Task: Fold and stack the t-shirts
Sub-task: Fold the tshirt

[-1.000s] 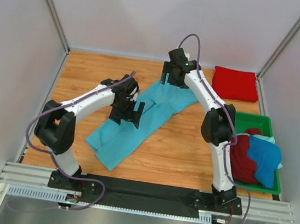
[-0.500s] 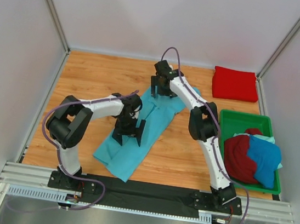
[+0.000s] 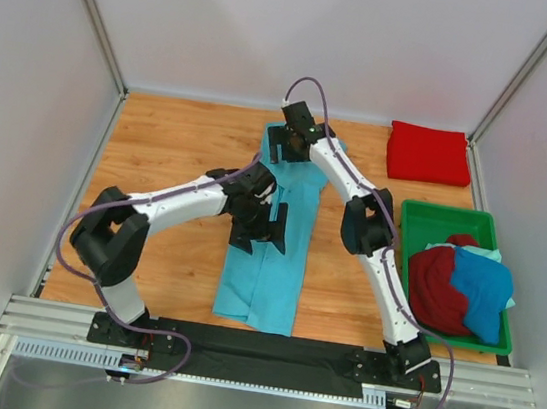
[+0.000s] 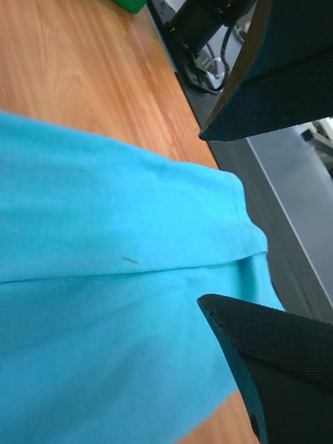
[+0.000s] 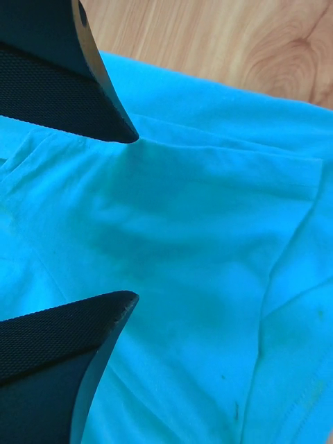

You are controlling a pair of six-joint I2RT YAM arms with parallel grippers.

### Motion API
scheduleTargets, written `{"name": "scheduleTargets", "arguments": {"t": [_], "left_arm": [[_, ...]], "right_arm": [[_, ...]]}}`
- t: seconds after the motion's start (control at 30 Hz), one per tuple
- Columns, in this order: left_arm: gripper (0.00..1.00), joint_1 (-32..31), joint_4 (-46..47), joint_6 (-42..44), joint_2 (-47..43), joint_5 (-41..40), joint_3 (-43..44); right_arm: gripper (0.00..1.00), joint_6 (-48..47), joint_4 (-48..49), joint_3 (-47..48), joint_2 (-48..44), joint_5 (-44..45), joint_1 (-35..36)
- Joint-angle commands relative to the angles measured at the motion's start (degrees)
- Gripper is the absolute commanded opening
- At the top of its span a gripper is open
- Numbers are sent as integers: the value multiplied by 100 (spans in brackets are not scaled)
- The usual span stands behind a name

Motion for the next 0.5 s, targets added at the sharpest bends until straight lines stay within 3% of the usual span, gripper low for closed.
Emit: {"name": "scheduleTargets", "arguments": {"t": [0.0, 0.27, 0.47], "left_arm": [[96, 2, -803, 498, -1123, -706, 94], [85, 2, -717, 44, -2522, -970, -1076], [85, 2, -741, -555, -3832, -1208, -1885]], "right_arm": [[88, 131, 46, 163, -830, 23, -71], [87, 1370, -1002, -1487, -2106, 147, 25], [88, 1450, -1106, -1870, -2003, 514, 447]]}}
